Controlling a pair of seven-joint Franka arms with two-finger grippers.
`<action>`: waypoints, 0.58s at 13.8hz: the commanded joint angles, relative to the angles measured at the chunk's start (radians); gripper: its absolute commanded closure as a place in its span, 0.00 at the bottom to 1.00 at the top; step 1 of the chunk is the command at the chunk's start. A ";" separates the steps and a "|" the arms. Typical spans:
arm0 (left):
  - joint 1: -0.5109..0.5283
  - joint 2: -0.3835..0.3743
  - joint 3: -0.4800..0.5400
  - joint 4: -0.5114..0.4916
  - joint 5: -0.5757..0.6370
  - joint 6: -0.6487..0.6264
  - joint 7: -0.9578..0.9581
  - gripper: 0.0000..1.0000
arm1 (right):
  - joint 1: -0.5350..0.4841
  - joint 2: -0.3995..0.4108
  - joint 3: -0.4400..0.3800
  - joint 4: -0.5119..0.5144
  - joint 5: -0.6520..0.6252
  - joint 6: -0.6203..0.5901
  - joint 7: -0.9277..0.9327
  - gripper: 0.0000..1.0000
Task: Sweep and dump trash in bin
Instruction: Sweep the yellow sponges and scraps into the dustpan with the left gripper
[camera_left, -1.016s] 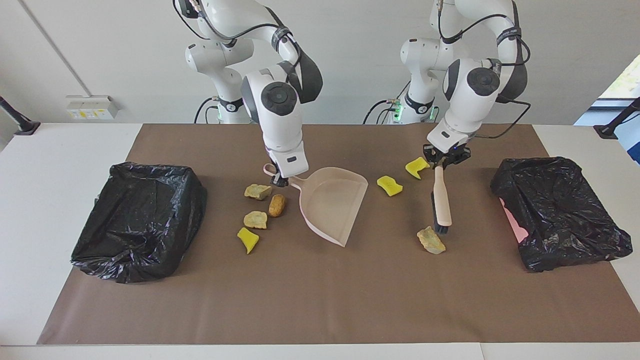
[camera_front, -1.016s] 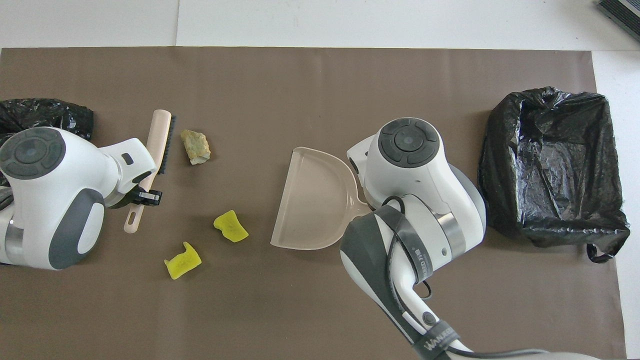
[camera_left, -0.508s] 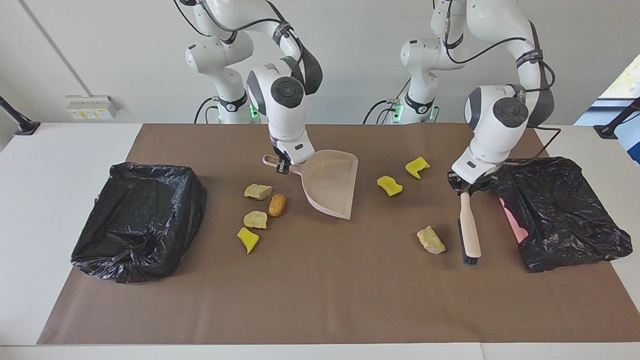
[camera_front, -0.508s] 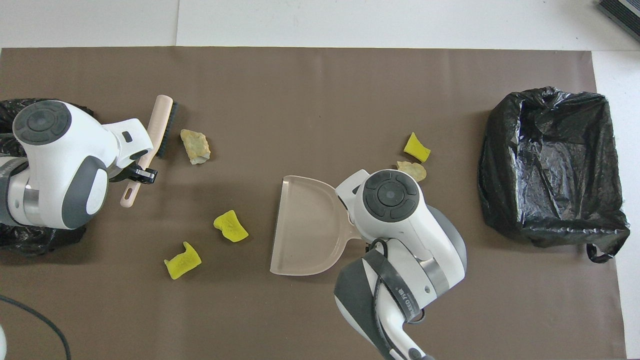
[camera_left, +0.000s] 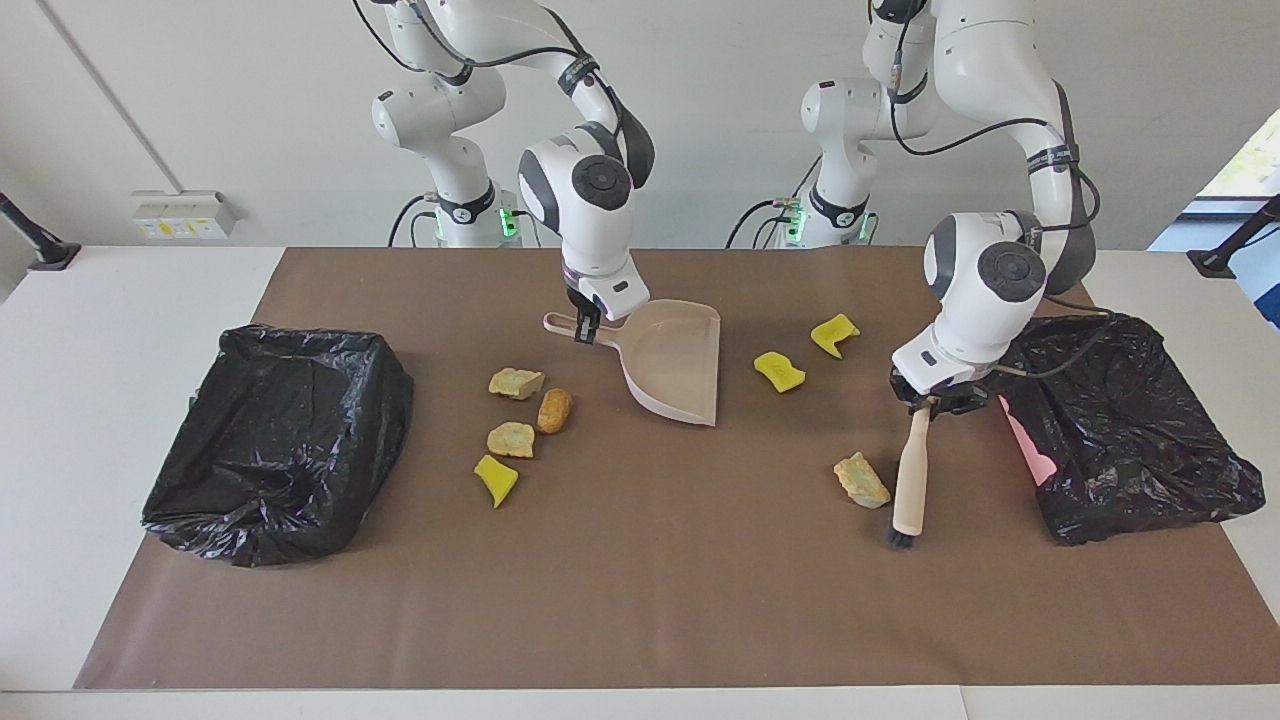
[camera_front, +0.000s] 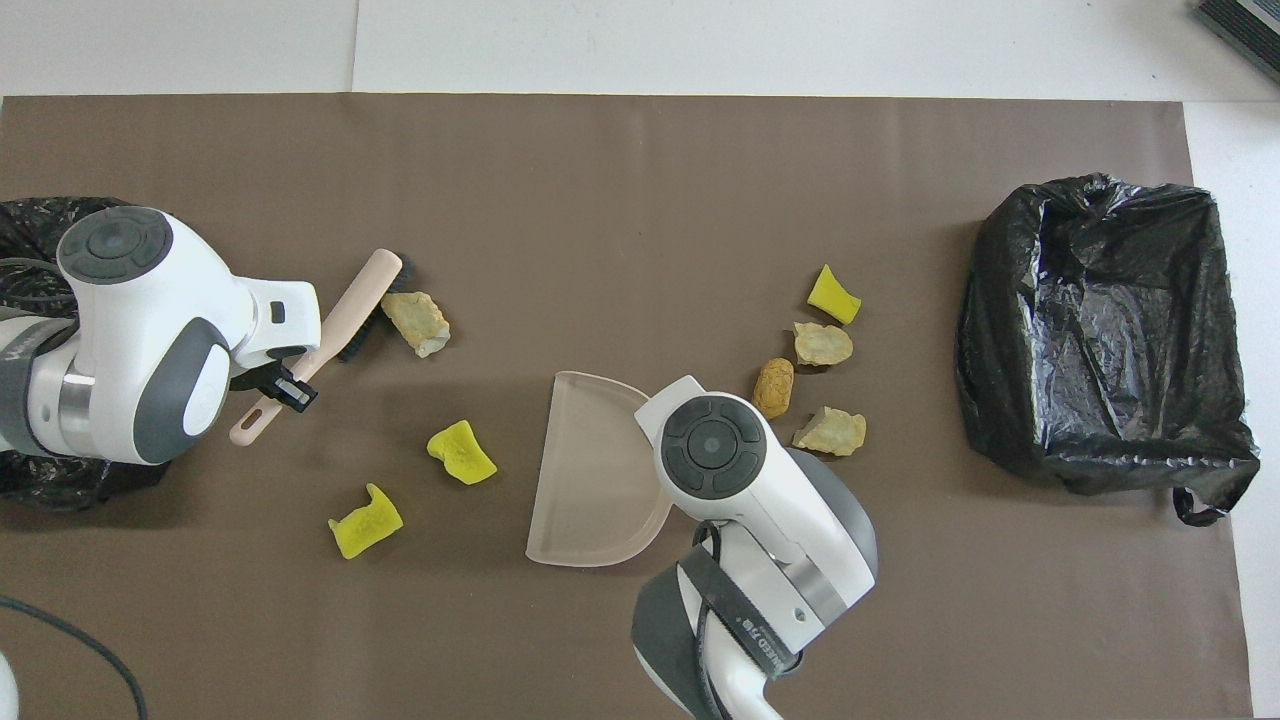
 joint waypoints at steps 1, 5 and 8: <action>-0.024 -0.046 -0.004 -0.035 -0.062 -0.097 0.039 1.00 | -0.008 -0.006 0.005 -0.012 -0.023 0.024 0.023 1.00; -0.054 -0.083 -0.004 -0.063 -0.148 -0.250 0.013 1.00 | -0.008 -0.006 0.004 -0.012 -0.023 0.021 0.025 1.00; -0.124 -0.129 -0.004 -0.136 -0.173 -0.242 -0.077 1.00 | -0.008 -0.004 0.004 -0.012 -0.023 0.022 0.025 1.00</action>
